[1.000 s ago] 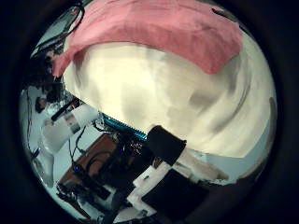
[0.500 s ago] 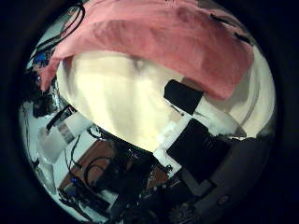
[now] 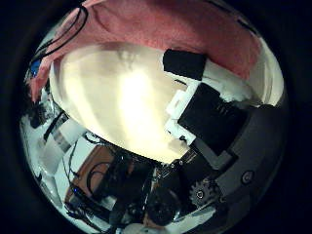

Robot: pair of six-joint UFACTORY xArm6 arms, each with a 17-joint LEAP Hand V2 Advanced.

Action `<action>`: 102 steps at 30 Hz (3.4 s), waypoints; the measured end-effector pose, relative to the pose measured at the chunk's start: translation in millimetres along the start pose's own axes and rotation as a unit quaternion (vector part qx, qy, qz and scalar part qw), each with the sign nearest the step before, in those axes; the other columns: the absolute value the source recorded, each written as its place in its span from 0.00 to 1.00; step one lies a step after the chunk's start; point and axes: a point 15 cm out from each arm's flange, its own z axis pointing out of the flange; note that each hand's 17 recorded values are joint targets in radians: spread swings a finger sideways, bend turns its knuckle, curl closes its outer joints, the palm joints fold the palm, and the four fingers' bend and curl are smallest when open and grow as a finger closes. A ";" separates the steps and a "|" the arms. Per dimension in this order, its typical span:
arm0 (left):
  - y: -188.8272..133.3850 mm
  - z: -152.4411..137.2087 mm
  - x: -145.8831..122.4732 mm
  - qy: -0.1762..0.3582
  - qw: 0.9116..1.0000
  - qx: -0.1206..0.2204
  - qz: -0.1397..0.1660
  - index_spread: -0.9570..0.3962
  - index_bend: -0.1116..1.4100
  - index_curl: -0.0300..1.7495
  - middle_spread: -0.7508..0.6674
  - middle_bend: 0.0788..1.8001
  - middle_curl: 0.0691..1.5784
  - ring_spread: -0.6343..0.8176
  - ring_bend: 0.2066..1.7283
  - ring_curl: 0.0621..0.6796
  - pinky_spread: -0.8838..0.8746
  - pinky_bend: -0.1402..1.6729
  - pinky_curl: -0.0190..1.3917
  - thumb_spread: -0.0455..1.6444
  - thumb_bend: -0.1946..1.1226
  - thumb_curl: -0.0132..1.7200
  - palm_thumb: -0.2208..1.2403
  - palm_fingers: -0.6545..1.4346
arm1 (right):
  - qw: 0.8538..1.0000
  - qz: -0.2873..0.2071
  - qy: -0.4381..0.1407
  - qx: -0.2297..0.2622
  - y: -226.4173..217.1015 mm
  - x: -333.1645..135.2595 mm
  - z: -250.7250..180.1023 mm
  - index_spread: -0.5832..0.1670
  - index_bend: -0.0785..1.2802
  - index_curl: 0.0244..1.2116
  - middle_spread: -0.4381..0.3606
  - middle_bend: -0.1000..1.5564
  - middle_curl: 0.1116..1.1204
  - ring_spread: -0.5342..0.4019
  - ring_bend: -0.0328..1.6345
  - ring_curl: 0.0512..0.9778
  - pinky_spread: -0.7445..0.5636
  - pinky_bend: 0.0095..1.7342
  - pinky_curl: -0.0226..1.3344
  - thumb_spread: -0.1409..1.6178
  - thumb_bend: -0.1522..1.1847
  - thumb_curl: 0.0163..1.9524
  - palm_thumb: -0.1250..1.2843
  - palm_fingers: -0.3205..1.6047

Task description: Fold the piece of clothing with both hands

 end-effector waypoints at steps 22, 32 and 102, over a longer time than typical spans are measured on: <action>25.7 -67.5 -20.7 0.002 0.999 -0.013 0.048 0.20 0.19 0.80 0.13 0.51 0.54 0.09 0.69 0.68 0.14 0.72 0.40 0.58 0.13 0.34 0.70 0.84 | 0.994 0.031 -0.009 0.106 58.2 31.3 -101.0 0.40 0.82 0.64 0.36 0.81 0.65 0.33 0.82 0.63 0.35 0.76 0.47 0.79 0.15 0.24 0.84 0.76; -1.1 -127.2 -43.9 -0.010 0.997 -0.038 0.060 0.21 0.18 0.80 0.13 0.51 0.54 0.09 0.69 0.68 0.13 0.73 0.40 0.58 0.13 0.34 0.70 0.84 | 0.986 0.067 -0.017 0.154 48.6 60.4 -166.9 0.42 0.83 0.65 0.36 0.82 0.64 0.34 0.83 0.64 0.36 0.76 0.49 0.78 0.12 0.26 0.85 0.76; -317.7 -127.5 -129.4 0.059 0.971 0.189 -0.132 0.55 0.19 0.60 0.36 0.22 0.55 0.33 0.56 0.68 0.30 0.57 0.48 0.66 0.13 0.30 0.63 0.20 | 0.940 0.224 -0.076 0.245 -241.0 173.4 -197.9 0.29 0.32 0.58 0.31 0.72 0.61 0.30 0.87 0.66 0.32 0.81 0.58 0.98 0.11 0.16 0.59 0.61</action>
